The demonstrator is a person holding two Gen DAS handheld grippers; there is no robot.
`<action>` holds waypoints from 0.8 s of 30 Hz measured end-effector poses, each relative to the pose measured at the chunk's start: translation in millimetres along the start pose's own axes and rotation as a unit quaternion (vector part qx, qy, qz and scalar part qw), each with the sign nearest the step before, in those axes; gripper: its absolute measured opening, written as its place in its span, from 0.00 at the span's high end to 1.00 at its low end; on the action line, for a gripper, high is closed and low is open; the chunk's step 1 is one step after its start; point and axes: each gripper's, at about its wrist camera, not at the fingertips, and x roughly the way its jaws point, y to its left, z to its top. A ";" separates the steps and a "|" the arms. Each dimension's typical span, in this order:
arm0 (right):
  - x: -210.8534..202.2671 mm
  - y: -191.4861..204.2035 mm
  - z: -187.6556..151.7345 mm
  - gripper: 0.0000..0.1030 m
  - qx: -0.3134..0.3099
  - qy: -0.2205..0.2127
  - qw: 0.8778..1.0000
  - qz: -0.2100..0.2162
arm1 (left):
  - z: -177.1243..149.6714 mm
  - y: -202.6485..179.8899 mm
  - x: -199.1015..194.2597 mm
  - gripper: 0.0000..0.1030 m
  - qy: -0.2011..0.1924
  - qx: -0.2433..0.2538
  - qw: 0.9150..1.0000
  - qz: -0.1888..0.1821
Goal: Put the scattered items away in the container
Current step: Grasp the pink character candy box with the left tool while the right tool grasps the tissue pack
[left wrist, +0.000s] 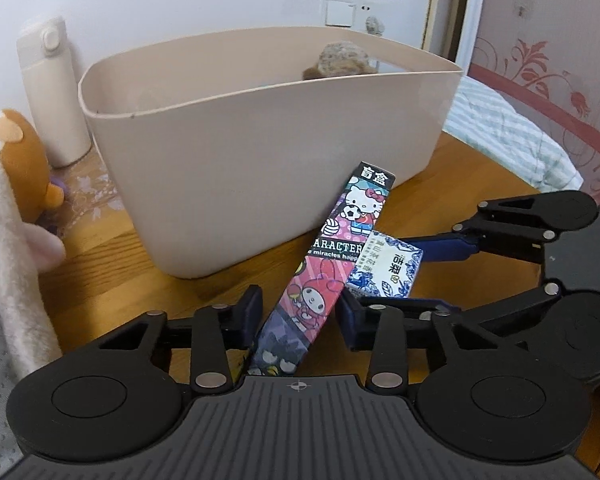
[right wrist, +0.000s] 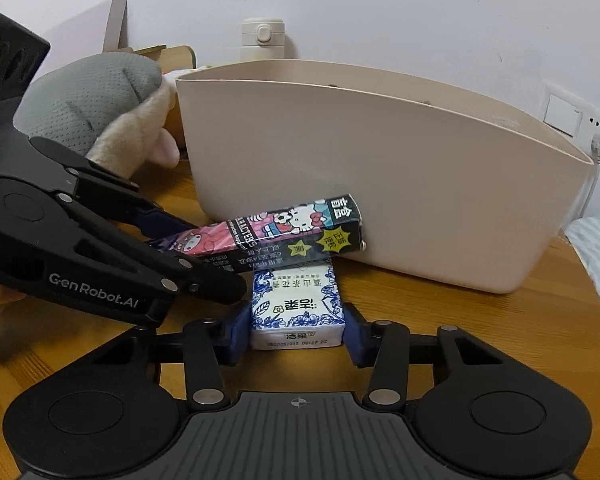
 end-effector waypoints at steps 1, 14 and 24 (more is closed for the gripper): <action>0.3 0.2 0.1 0.56 0.002 0.000 1.000 0.001 | 0.2 -1.2 -1.0 0.65 -0.001 0.001 1.000 0.000; 18.2 -18.6 4.7 0.26 0.023 -0.003 1.000 0.001 | -8.2 0.8 -9.6 0.68 0.003 0.003 1.000 0.011; 26.0 -20.8 12.7 0.58 0.024 -0.004 1.000 0.001 | -7.7 -8.8 -4.6 0.70 0.002 0.007 1.000 0.006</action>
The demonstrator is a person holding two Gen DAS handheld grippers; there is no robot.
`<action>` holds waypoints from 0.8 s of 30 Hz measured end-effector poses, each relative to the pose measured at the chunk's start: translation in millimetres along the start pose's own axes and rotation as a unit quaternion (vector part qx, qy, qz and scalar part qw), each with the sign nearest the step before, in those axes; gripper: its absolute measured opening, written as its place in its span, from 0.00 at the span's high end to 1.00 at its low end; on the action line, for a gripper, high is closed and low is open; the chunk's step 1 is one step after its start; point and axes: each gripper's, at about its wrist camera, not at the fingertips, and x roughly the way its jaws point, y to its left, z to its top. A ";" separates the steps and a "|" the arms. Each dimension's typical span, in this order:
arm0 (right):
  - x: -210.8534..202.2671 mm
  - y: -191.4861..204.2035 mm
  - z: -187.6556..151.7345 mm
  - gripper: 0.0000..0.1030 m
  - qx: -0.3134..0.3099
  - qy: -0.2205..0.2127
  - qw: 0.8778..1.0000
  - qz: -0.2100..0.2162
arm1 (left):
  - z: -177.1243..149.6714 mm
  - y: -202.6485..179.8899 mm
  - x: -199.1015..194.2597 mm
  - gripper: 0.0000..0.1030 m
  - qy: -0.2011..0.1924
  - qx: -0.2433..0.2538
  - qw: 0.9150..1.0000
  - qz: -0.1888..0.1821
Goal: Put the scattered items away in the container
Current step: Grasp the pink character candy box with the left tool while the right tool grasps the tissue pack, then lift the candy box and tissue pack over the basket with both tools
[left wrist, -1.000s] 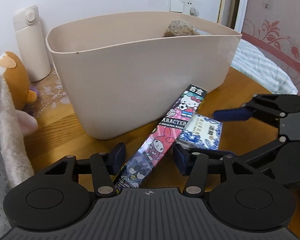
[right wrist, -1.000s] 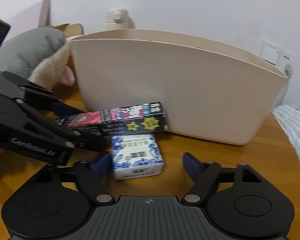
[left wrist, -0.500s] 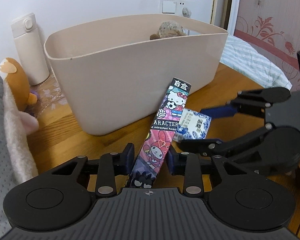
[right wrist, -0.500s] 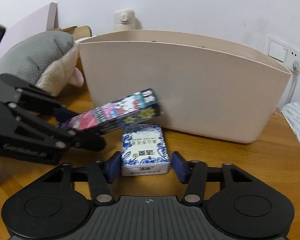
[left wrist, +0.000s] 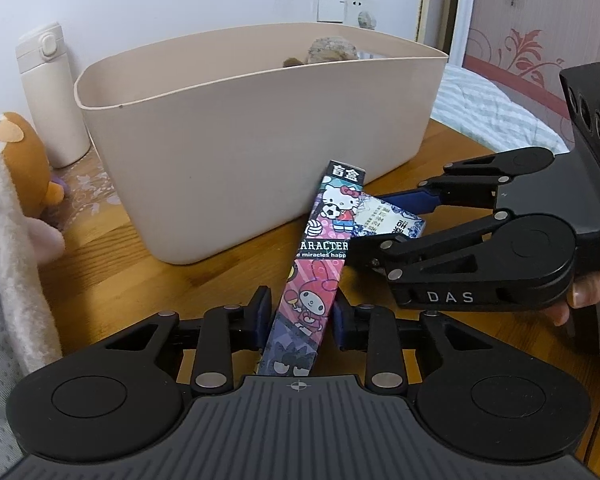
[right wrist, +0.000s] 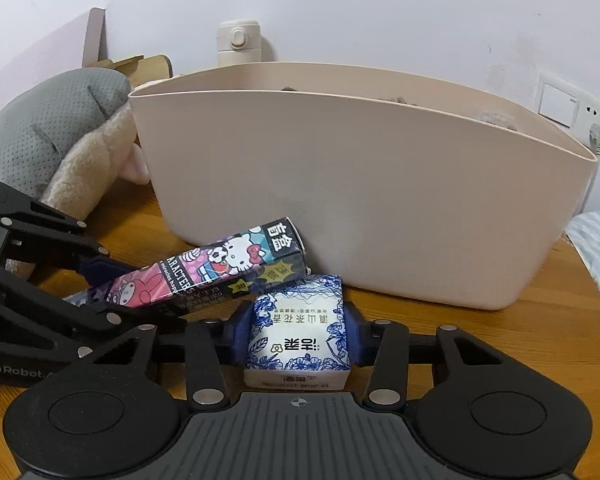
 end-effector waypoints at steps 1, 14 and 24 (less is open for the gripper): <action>-0.6 -1.2 -1.0 0.58 0.002 -0.001 1.000 -0.003 | -0.5 -0.3 -0.1 0.71 -0.001 -0.001 1.000 0.000; -32.7 -22.5 -15.8 0.59 0.038 -0.009 0.999 -0.023 | 2.3 -27.8 -16.3 0.78 -0.028 0.002 1.000 0.015; -90.6 -35.6 -12.3 0.59 0.044 -0.047 0.998 -0.024 | 11.5 -41.3 -49.6 0.78 -0.059 -0.002 0.998 0.021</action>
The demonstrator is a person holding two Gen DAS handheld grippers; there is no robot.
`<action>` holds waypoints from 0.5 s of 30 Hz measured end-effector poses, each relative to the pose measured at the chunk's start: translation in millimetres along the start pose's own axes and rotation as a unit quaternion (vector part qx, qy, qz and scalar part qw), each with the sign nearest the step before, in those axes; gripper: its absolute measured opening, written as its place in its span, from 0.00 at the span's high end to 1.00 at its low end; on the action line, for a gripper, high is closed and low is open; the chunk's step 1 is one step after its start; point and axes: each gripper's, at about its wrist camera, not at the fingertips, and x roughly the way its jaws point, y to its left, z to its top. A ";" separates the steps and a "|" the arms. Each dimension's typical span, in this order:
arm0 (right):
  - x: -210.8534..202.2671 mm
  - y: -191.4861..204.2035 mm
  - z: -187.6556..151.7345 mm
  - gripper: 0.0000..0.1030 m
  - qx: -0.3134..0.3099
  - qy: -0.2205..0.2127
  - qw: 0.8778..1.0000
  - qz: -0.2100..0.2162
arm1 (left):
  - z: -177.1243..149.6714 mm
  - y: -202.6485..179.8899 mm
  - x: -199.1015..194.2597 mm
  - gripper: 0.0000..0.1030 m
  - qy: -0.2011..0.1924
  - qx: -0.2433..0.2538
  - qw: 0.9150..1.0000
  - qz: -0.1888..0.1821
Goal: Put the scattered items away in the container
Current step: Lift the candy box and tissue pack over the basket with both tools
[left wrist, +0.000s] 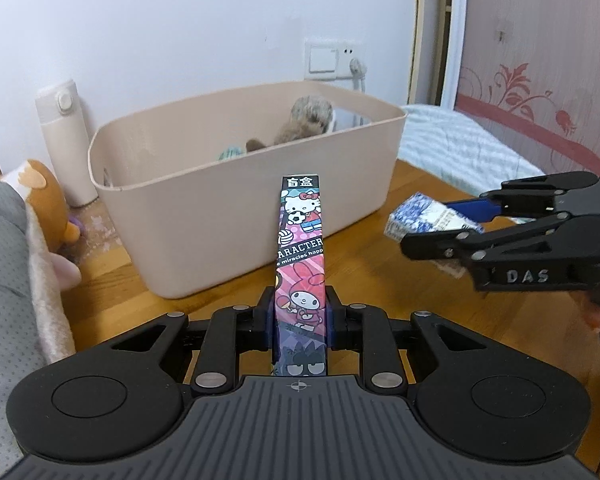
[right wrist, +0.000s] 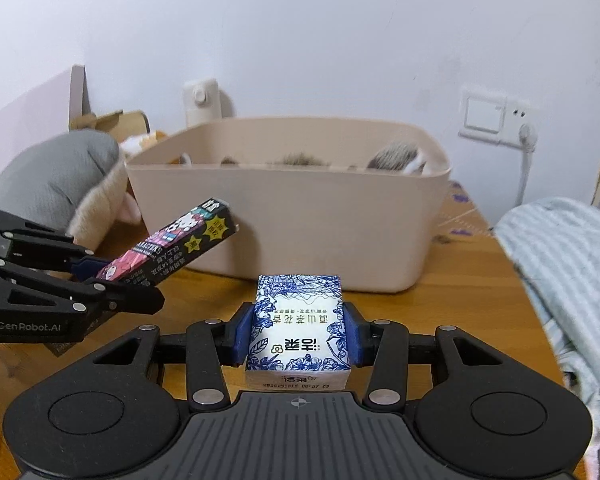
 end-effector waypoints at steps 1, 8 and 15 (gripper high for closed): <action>-5.7 -1.4 1.6 0.59 0.000 -0.005 1.000 0.000 | 0.5 -1.8 -3.2 0.78 -0.002 0.001 1.000 -0.001; -33.2 -3.3 16.8 0.59 0.000 -0.035 0.999 -0.001 | 9.0 -11.9 -25.1 0.78 -0.023 0.012 1.000 -0.003; -47.2 -7.5 29.7 0.59 -0.001 -0.052 0.999 -0.003 | 24.2 -16.4 -43.9 0.78 -0.048 0.016 0.999 0.004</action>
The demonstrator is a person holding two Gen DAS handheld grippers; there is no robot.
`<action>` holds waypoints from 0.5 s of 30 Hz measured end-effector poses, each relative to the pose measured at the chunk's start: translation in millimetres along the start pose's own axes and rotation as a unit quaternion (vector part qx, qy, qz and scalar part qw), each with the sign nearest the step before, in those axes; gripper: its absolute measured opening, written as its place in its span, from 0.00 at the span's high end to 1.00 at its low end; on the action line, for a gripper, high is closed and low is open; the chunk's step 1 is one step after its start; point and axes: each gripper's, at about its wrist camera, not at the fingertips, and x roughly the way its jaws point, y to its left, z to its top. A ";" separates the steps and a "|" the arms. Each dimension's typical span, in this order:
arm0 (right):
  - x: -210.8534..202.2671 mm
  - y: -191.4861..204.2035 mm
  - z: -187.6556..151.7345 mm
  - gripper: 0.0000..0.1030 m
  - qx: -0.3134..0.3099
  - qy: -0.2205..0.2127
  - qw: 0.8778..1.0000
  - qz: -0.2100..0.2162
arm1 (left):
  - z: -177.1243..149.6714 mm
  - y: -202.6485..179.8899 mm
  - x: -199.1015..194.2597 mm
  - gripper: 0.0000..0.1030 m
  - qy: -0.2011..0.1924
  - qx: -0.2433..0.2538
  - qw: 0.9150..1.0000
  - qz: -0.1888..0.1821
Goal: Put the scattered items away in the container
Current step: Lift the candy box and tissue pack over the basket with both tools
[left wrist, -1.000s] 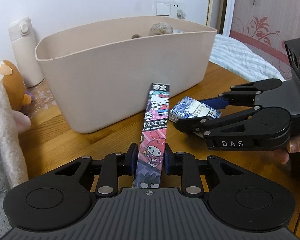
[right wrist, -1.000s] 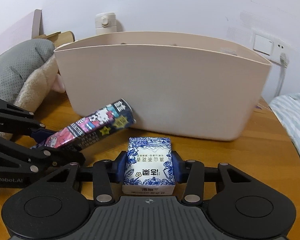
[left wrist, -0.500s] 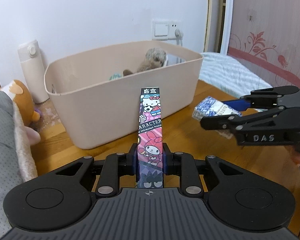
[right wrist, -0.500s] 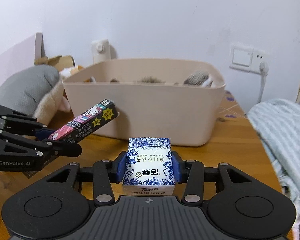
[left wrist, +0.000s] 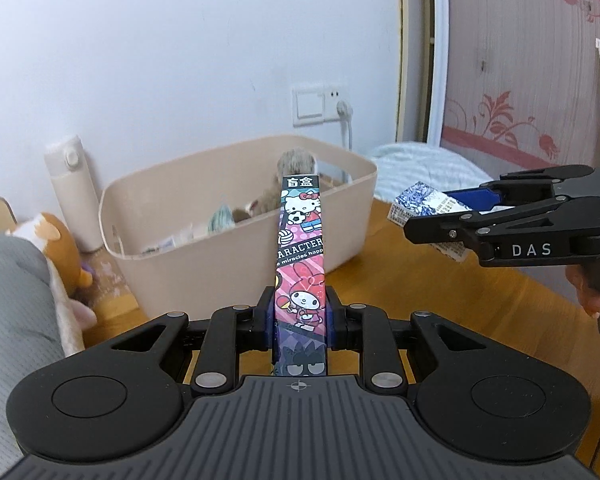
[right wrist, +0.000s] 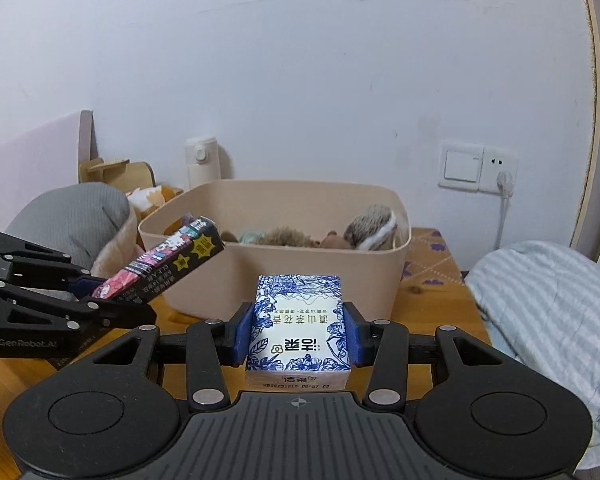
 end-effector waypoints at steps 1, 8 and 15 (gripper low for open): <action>-1.8 -0.4 2.1 0.59 0.000 -0.003 1.000 0.000 | 2.6 -0.8 -2.3 0.78 -0.005 0.001 1.000 0.003; -11.6 -3.9 23.4 0.58 -0.001 -0.028 1.000 0.000 | 26.4 -2.3 -12.1 0.78 -0.041 -0.011 0.999 0.024; -9.2 -12.5 48.1 0.59 0.010 -0.041 0.999 0.004 | 51.7 2.4 -3.6 0.78 -0.050 -0.030 0.998 0.040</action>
